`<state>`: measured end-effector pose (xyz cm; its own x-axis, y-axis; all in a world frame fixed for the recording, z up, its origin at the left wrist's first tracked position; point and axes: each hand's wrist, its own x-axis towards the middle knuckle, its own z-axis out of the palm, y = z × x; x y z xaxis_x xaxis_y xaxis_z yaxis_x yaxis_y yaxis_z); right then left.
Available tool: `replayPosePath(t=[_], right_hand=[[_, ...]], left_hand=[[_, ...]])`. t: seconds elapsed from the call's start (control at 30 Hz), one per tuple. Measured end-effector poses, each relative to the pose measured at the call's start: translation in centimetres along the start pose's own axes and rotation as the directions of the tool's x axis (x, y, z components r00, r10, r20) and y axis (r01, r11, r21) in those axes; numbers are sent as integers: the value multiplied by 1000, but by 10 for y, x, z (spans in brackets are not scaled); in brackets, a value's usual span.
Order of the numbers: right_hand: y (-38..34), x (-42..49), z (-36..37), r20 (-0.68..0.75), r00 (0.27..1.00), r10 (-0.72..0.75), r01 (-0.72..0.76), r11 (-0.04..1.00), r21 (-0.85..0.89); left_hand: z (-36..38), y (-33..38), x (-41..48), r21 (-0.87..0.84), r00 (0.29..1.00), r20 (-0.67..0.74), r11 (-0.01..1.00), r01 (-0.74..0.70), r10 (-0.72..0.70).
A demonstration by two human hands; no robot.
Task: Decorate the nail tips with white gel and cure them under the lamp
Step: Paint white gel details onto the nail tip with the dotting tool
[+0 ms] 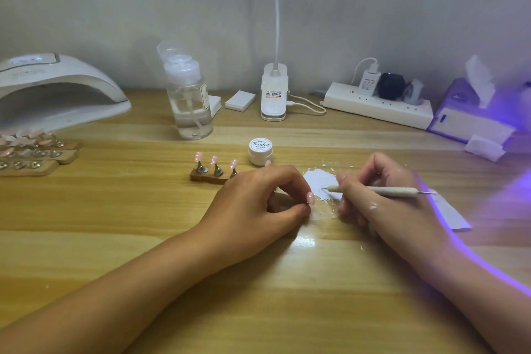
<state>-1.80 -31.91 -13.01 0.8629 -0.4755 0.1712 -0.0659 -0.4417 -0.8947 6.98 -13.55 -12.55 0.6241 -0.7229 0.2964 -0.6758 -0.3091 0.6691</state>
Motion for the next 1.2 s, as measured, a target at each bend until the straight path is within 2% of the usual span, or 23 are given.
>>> replayPosePath(t=[0.07, 0.13, 0.27, 0.4, 0.73, 1.2], right_hand=[[-1, -1, 1, -18, 999, -27, 27, 1000, 15], [-4, -3, 0, -101, 991, -83, 89, 995, 50], [-17, -7, -2, -211, 972, -108, 156, 962, 223], [-22, -15, 7, -80, 996, 35, 1, 911, 412], [-21, -19, 10, 40, 998, 43, -56, 914, 402], [-22, -19, 11, 68, 998, -1, -25, 923, 385]], left_hand=[[0, 0, 0, -8, 1000, 6, 1000, -4, 4], [-1, 1, 0, -15, 1000, 1, 1000, -6, 6], [-1, 1, 0, -29, 1000, -2, 1000, -3, 3], [-1, 1, 0, -12, 1000, -2, 1000, -15, 15], [0, 2, -1, 2, 1000, 4, 1000, -31, 31], [0, 1, -1, 16, 999, -1, 999, -49, 49]])
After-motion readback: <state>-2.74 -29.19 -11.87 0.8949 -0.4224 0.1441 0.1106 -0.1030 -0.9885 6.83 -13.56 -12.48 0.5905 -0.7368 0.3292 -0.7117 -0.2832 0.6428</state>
